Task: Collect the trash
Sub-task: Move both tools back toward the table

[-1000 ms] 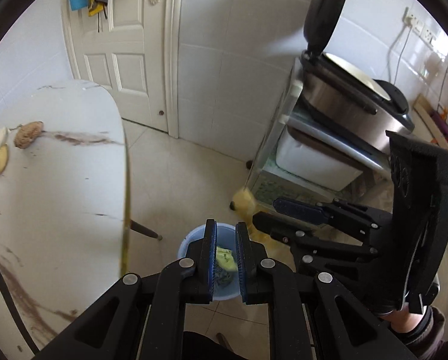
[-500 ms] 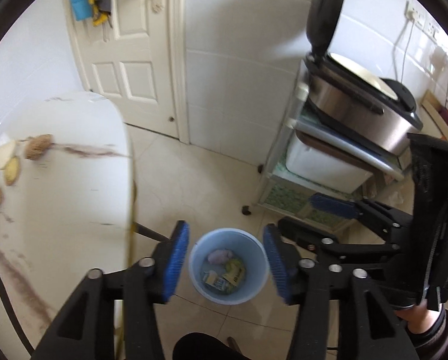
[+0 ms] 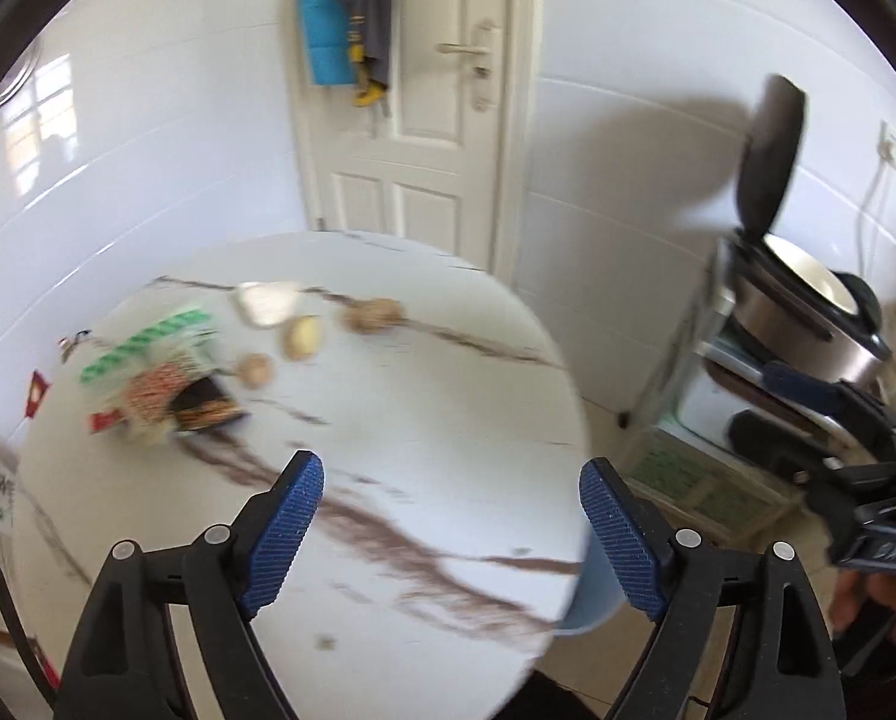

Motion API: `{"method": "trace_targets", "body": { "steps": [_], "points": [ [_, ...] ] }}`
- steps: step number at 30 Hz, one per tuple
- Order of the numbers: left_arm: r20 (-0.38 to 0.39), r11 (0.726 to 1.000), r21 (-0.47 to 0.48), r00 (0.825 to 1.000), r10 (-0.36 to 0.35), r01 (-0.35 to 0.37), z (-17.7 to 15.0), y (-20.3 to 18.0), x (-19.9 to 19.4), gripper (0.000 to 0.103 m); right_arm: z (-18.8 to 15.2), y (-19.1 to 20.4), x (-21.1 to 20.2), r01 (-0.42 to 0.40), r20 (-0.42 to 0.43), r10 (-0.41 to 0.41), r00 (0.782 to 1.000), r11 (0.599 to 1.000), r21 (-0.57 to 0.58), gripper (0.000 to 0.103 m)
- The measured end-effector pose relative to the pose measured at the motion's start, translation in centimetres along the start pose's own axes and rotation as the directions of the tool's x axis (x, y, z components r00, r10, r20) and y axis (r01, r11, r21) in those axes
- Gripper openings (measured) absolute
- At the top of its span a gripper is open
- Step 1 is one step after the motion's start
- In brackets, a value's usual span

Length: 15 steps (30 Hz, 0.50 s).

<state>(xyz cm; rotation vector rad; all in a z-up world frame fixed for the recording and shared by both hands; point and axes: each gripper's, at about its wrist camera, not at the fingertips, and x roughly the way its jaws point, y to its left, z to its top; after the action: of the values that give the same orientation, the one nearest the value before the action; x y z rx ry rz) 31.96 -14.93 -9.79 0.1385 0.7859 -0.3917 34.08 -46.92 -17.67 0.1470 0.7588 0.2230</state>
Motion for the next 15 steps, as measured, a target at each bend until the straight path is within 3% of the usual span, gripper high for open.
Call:
{"method": "trace_targets", "body": {
  "steps": [5,12,15],
  "points": [
    [-0.005,0.992,-0.084,0.995,0.097,-0.097,-0.9,6.1,-0.6,0.094,2.1,4.0,1.4,-0.010,0.006,0.010,1.000,0.998,-0.060,0.092],
    [-0.072,0.957,-0.284,0.997,0.041,-0.060,-2.0,13.2,2.2,0.093,3.6,7.8,6.0,-0.016,-0.049,0.010,0.999,0.992,-0.125,0.092],
    [-0.083,0.947,-0.313,0.995,0.048,-0.072,-2.1,14.8,3.2,0.091,4.1,9.2,8.6,-0.023,-0.082,0.010,0.997,0.988,-0.152,0.092]
  ]
}}
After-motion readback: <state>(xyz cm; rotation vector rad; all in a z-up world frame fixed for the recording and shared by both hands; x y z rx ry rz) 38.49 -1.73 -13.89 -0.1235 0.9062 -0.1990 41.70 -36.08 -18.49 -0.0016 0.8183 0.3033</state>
